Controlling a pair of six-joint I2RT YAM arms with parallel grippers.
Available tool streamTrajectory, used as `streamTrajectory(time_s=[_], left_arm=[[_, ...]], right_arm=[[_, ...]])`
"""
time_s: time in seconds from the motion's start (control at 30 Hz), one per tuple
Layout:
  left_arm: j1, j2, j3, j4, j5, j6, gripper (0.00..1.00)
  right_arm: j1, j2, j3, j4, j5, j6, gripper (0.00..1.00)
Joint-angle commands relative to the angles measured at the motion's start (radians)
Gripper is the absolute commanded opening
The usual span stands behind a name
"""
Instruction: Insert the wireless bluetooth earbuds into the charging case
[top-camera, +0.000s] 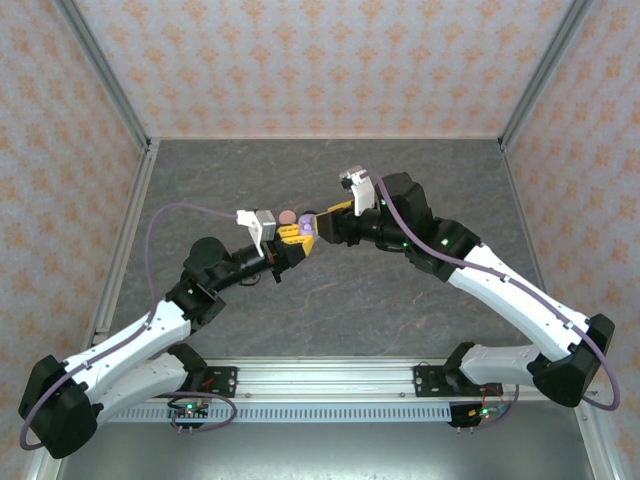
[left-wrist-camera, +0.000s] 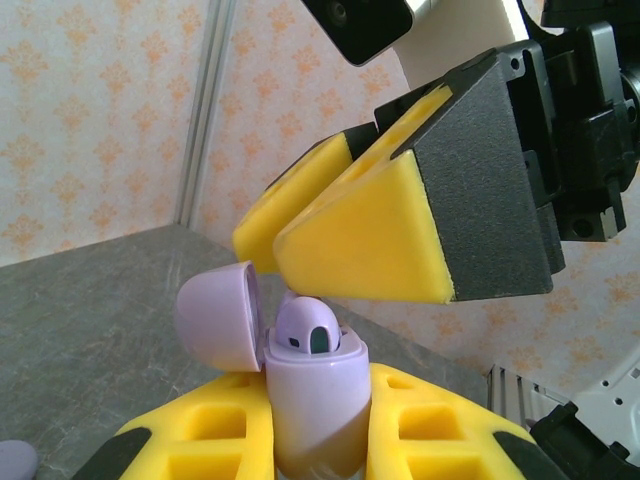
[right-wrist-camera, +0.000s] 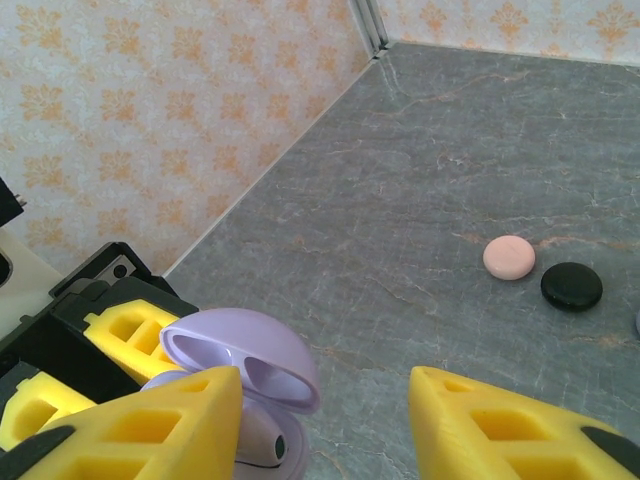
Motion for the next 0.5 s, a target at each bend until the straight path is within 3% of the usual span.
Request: streamTrajectory(time_s=[0.0,0.23,0.47], left_arm=[[-0.007,-0.011,0.015,0.054,0.014,0.028,0.0],[-0.008,-0.012,0.014,0.05,0.016,0.029,0.0],[-0.007,-0.021,0.011,0.054,0.03,0.027,0.0]], right_arm=[[-0.006,-0.014,-0.002,-0.014,0.016,0.004,0.47],[-0.011,-0.015,-0.003,0.005,0.004,0.016,0.49],[-0.095,-0.093,-0.098,0.186,-0.205,0.148,0.65]])
